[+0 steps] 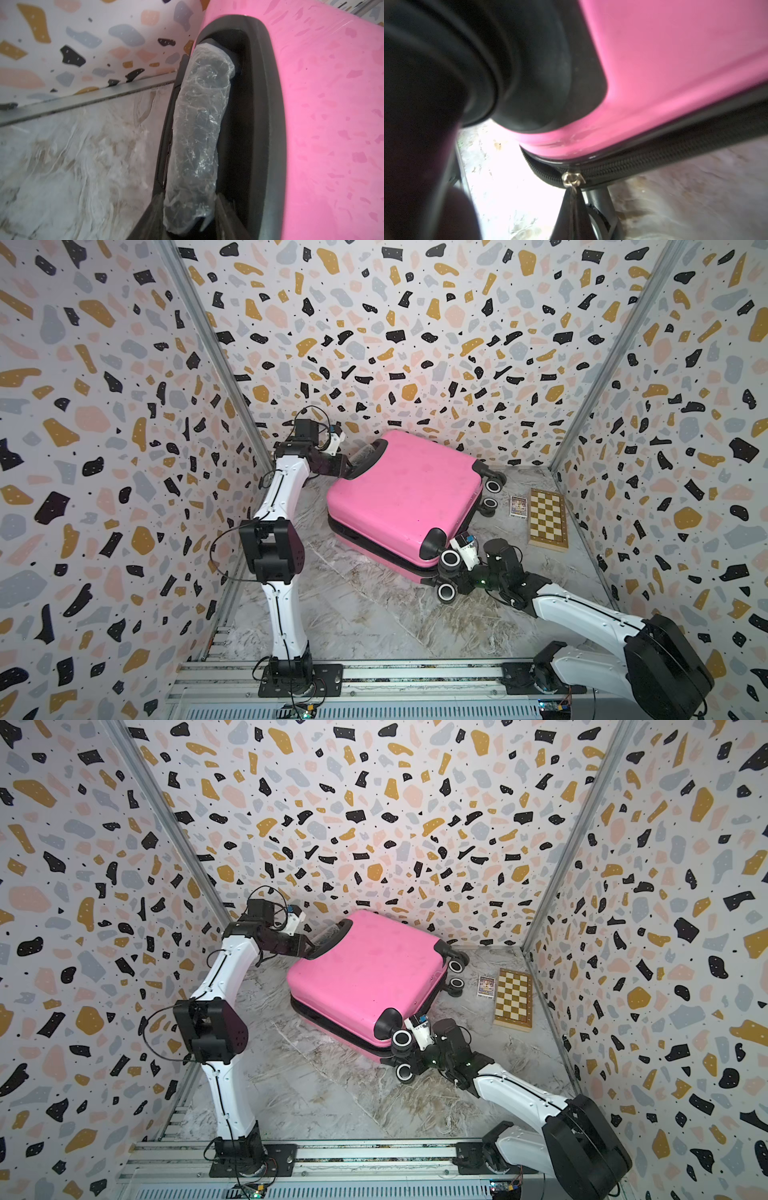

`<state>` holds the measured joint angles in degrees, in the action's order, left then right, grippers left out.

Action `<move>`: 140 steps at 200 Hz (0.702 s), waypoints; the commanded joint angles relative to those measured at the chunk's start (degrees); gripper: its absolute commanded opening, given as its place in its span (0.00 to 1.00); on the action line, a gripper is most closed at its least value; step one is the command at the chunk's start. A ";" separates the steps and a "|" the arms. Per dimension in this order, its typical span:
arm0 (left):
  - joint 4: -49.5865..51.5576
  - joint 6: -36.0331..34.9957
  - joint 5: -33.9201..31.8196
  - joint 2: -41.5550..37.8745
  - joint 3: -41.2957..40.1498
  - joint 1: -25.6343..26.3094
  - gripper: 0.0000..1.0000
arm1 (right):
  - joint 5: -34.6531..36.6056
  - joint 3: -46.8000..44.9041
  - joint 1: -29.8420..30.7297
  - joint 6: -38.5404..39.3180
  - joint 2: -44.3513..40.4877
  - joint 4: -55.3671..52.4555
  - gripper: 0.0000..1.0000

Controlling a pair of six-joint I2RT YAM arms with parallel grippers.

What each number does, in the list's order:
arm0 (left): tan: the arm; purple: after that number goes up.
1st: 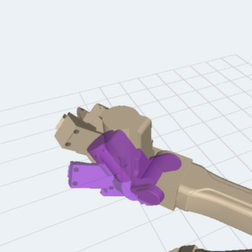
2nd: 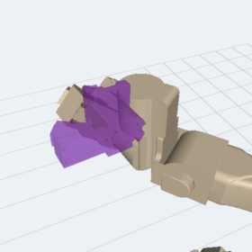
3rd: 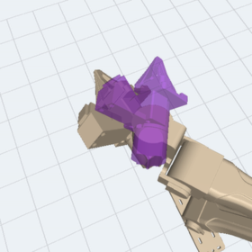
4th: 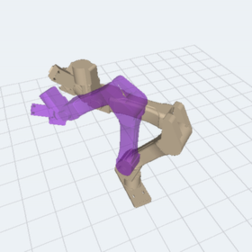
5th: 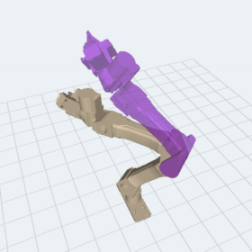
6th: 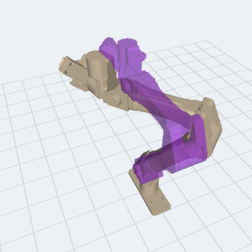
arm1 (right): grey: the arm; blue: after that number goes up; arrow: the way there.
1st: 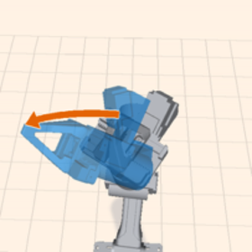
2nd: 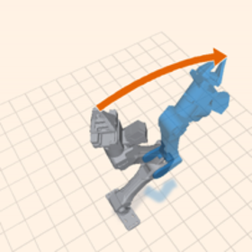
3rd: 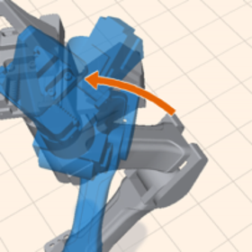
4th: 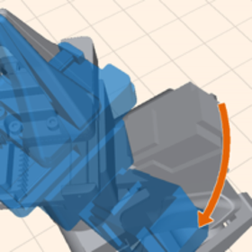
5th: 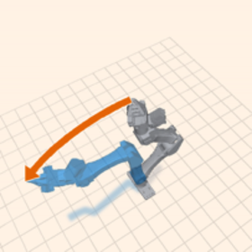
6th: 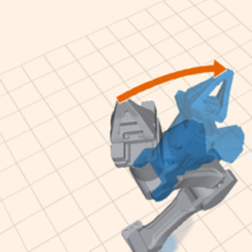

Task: Close the suitcase zippers
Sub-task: Zip the zipper on the suitcase.

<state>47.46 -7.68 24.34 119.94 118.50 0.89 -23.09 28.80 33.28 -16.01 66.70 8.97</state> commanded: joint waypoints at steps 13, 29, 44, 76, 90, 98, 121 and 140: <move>26.21 1.38 -7.15 -2.45 -17.48 -0.36 0.41 | 7.48 -0.01 -5.10 -0.94 -0.76 -0.59 0.00; 26.08 2.43 -5.98 -6.14 -22.54 -0.34 0.41 | 7.28 -0.08 -7.39 -0.89 -0.48 -0.04 0.00; 25.95 3.62 -6.03 -10.07 -27.25 -0.27 0.41 | 6.57 0.31 -9.29 -0.66 0.39 0.48 0.00; 27.13 5.53 -7.39 -19.09 -32.31 0.12 0.47 | 3.86 1.17 -13.17 -1.15 2.84 2.48 0.00; 26.51 7.19 -9.85 -23.22 -32.92 0.26 0.55 | 2.32 2.02 -14.47 -0.74 3.99 2.78 0.00; 25.76 8.15 -11.95 -25.45 -32.42 0.48 0.60 | 1.35 2.36 -15.00 -0.54 4.45 2.72 0.00; 20.96 7.89 -18.77 -31.81 -29.97 3.75 0.71 | -2.64 2.52 -15.70 -0.34 4.85 3.72 0.00; 13.66 4.03 -23.08 -36.95 -31.21 10.47 0.74 | -6.35 2.14 -16.03 -0.80 4.59 4.30 0.00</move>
<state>55.77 0.58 6.42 88.31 89.41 3.46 -25.17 30.00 17.02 -17.67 71.22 13.54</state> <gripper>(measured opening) 0.734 0.057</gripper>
